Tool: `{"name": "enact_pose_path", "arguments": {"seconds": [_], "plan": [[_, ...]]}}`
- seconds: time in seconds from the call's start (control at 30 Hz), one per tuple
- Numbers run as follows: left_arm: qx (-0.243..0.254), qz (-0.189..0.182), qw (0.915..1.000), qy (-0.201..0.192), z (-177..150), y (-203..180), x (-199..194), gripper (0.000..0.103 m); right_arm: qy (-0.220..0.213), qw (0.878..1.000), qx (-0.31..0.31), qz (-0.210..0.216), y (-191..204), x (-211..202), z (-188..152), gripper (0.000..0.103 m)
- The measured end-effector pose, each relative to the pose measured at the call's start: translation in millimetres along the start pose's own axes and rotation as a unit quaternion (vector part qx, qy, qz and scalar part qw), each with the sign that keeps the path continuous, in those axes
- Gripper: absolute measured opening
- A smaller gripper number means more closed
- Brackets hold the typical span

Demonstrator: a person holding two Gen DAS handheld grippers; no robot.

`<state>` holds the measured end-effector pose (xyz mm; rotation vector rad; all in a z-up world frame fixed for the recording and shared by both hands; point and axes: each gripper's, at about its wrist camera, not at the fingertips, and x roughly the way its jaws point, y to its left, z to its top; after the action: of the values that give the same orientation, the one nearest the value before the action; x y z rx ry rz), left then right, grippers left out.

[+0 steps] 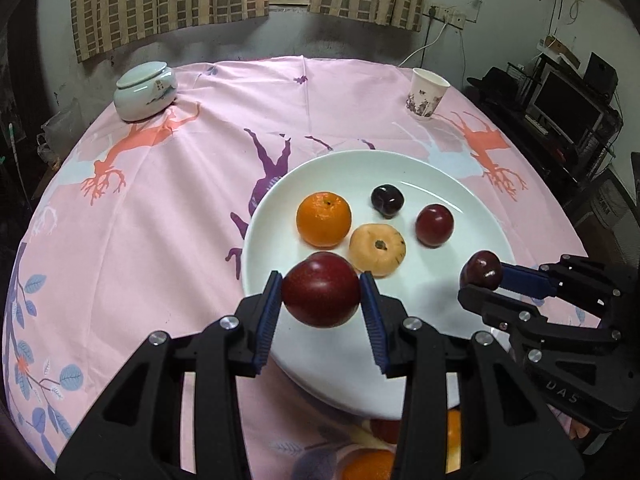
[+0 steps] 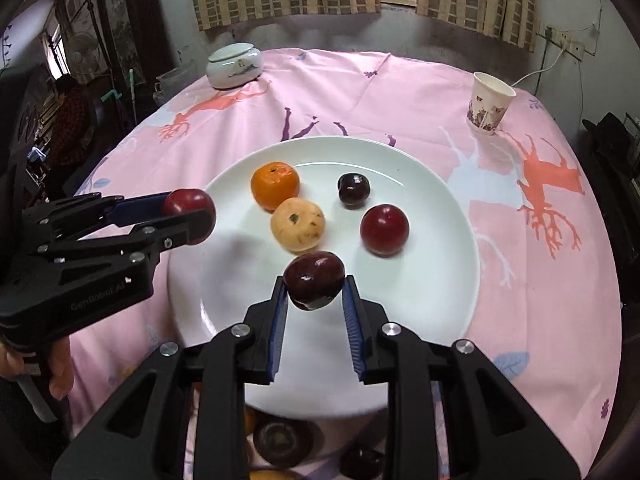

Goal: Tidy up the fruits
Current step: 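Place the red plum and dark cherry on the plate and release both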

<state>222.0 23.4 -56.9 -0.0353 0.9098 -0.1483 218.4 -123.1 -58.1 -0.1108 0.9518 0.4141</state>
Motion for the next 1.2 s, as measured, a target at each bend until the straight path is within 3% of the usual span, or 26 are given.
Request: {"name": "enact_pose_path", "arguments": {"seconds": [0.37,0.4,0.47,0.53,0.6,0.77,1.03,1.1,1.2], "plan": [[-0.002,0.001,1.0,0.009,9.1,0.8,23.2,0.041,0.012,1.0,0.003,-0.014,-6.0,35.0,19.4,0.029],[-0.003,0.0,1.0,0.008,10.3,0.9,24.2,0.041,0.011,1.0,0.004,-0.016,-6.8,35.6,20.4,0.031],[-0.003,0.002,1.0,0.008,13.1,0.0,26.0,0.042,0.004,1.0,0.007,-0.022,-9.2,35.6,22.7,0.056],[-0.003,0.01,0.9999,0.002,15.2,0.1,23.5,0.049,-0.011,0.999,0.005,-0.047,-10.1,32.5,24.7,0.061],[-0.006,0.009,0.9999,-0.013,15.1,1.9,11.5,0.073,-0.015,0.998,0.002,-0.057,-10.9,26.5,24.7,0.061],[-0.015,0.002,0.9976,-0.067,4.2,3.9,-37.7,0.09,-0.032,0.998,-0.003,-0.061,-5.3,-3.9,15.3,0.066],[-0.017,0.006,0.9945,-0.103,-57.8,2.2,-99.8,0.097,-0.022,0.998,-0.024,-0.046,19.7,-49.1,-39.8,0.069],[-0.025,-0.005,0.9952,-0.094,-80.4,3.9,-105.8,0.097,-0.023,0.998,-0.022,-0.046,23.7,-60.9,-61.9,0.073],[-0.034,0.005,0.9957,-0.086,-112.8,3.8,-110.0,0.096,-0.03,0.998,-0.01,-0.056,22.6,-79.0,-98.9,0.09]]}}
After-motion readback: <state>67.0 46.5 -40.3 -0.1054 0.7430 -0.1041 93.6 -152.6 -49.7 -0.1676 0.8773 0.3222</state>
